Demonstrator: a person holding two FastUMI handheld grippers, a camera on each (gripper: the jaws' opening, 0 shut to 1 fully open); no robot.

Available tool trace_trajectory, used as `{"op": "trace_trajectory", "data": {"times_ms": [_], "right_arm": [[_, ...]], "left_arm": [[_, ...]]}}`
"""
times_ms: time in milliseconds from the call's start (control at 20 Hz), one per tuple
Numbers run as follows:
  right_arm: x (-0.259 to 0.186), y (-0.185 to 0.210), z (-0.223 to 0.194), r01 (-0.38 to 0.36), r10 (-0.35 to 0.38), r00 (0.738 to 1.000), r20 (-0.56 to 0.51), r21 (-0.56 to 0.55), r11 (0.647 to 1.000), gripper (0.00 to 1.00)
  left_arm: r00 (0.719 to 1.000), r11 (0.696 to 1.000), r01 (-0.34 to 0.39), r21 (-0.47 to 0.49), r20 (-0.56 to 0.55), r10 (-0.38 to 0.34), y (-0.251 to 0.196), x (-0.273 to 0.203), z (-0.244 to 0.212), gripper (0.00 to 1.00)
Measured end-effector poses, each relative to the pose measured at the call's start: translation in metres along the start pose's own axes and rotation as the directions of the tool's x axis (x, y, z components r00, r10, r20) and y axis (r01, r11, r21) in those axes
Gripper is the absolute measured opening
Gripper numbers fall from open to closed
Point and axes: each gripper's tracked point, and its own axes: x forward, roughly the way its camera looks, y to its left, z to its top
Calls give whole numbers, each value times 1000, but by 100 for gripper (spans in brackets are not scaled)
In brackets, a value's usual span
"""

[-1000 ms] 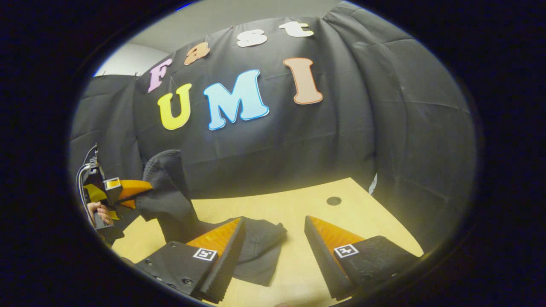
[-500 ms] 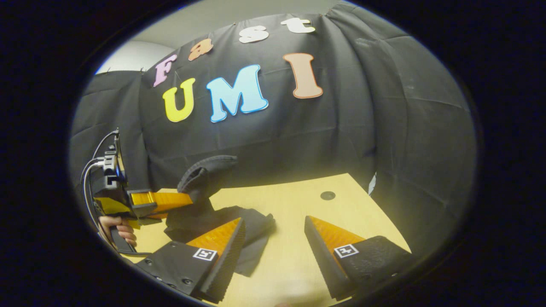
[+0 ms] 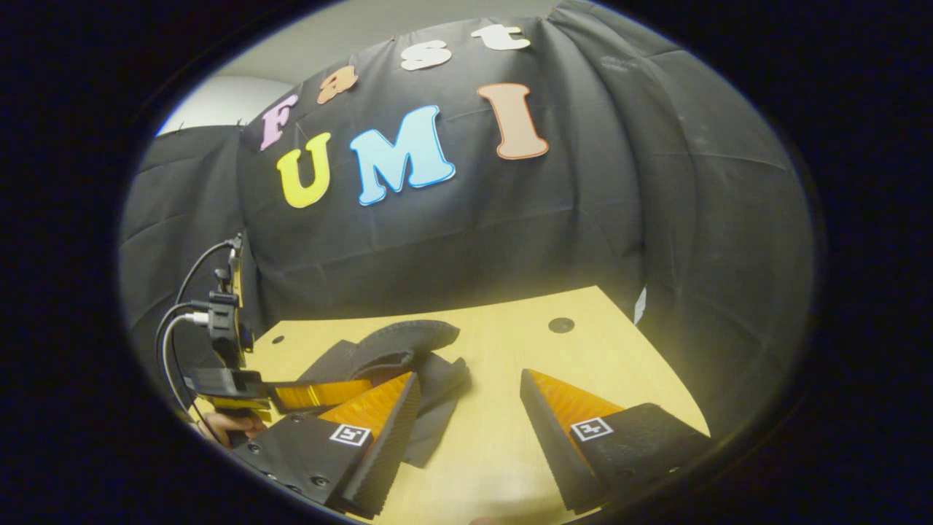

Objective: Grasp the waist and the cuffs of the jeans and fold them to make the two legs overlap; first hold the waist and fold one-third of the jeans toward the cuffs, then hold the cuffs and fold the remaining one-third in the same direction to finish folding.

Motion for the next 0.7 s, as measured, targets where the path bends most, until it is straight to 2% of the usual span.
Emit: {"op": "trace_trajectory", "data": {"times_ms": [100, 200, 250, 400, 450, 500, 600, 700], "right_arm": [[-3, 1, 3, 11, -11, 1000, 9, 2, 1000, 83], [-10, 5, 7, 20, -20, 1000, 21, 1, 1000, 83], [-14, 7, 9, 29, -29, 999, 27, -4, 1000, 83], [-28, 16, 15, 51, -49, 998, 50, -29, 998, 83], [-33, 19, 15, 59, -56, 997, 55, -41, 997, 88], [-38, 23, 17, 65, -61, 996, 64, -49, 997, 83], [-50, 34, 22, 62, -58, 995, 84, -50, 997, 83], [-65, 49, 30, 61, -55, 991, 120, -48, 997, 83]], "left_arm": [[1000, 1000, 13, -1, -10, -13, -1, -1, -5, 12], [1000, 1000, 13, 13, -5, -13, 0, -6, 3, 20], [1000, 999, 15, 37, -4, -15, -4, -12, 4, 43], [998, 988, -32, 150, 56, 24, -4, -38, 24, 83], [997, 985, -24, 173, 72, 11, -11, -52, 28, 96], [996, 980, -26, 197, 94, 8, -15, -67, 36, 97], [985, 965, -57, 256, 171, 13, -15, -102, 59, 100], [958, 935, -120, 335, 286, 20, -8, -150, 94, 99]]}}
